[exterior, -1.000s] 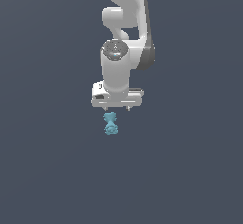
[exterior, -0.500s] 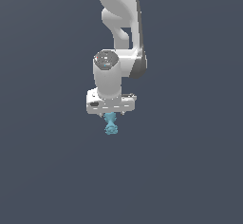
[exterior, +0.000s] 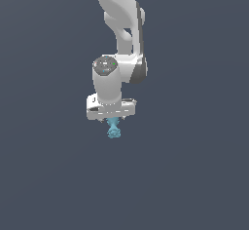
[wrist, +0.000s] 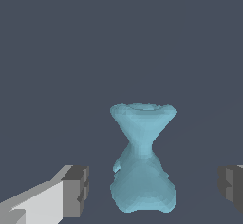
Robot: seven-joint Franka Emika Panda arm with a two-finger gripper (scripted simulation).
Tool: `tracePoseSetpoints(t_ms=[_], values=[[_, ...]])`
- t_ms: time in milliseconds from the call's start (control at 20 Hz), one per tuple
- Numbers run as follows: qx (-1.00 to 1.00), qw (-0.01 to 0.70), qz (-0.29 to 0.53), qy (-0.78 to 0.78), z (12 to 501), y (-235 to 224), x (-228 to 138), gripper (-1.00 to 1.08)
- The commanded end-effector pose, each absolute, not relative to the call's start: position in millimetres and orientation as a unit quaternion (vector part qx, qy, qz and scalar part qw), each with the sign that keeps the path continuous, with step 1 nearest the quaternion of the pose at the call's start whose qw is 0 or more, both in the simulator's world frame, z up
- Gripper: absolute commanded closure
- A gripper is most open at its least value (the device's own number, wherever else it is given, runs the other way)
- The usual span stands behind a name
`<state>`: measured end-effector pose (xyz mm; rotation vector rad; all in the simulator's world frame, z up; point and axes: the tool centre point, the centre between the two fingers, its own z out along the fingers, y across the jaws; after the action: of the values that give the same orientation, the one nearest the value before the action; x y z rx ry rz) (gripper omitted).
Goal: Pick up the object and move it to a goal position.
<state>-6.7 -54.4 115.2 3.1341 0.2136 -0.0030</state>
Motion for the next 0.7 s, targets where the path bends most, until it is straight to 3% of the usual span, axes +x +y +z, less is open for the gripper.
tracePoseSetpoints(t_ms=[0,650], values=[[0.998,0.000,-0.001,0.068,112,-54,-7,-0.92],[0.998,0.000,0.000,0.070,65,-55,-7,-0.92]])
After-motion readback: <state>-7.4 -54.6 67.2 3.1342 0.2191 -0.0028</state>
